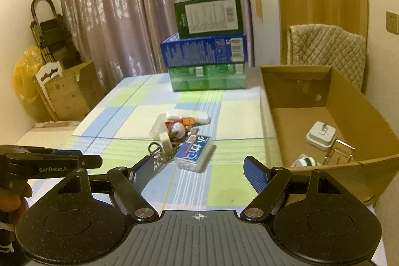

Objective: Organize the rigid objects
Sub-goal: 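Withdraw both grippers from the box back over the table, then grasp the blue toothpick box with the right gripper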

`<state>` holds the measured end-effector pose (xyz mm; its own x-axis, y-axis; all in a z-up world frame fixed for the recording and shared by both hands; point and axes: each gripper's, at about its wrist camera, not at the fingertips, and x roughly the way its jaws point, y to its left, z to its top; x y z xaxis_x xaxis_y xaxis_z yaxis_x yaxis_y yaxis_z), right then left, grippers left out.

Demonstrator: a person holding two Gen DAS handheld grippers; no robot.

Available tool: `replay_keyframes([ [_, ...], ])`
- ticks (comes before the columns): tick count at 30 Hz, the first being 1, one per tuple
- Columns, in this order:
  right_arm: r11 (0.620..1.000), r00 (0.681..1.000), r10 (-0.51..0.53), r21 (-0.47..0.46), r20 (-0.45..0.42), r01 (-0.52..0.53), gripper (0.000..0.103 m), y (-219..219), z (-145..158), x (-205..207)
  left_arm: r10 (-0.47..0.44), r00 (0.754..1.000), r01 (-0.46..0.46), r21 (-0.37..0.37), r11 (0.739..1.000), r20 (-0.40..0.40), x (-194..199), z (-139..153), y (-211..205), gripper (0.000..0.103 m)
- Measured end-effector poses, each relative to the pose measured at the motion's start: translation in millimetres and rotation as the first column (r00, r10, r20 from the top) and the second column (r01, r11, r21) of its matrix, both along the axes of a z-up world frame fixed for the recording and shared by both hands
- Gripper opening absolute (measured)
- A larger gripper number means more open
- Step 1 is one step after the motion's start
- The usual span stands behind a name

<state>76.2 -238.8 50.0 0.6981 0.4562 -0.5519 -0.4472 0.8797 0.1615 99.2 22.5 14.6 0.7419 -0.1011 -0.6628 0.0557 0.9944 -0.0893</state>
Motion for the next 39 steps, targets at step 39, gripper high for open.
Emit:
replay_keyframes([
  [39,0.994,0.982,-0.036,-0.108,-0.185,0.016,0.06,105,-135,150,-0.124,0.989,0.126,0.021,0.992,-0.084,130,-76,35,0.059],
])
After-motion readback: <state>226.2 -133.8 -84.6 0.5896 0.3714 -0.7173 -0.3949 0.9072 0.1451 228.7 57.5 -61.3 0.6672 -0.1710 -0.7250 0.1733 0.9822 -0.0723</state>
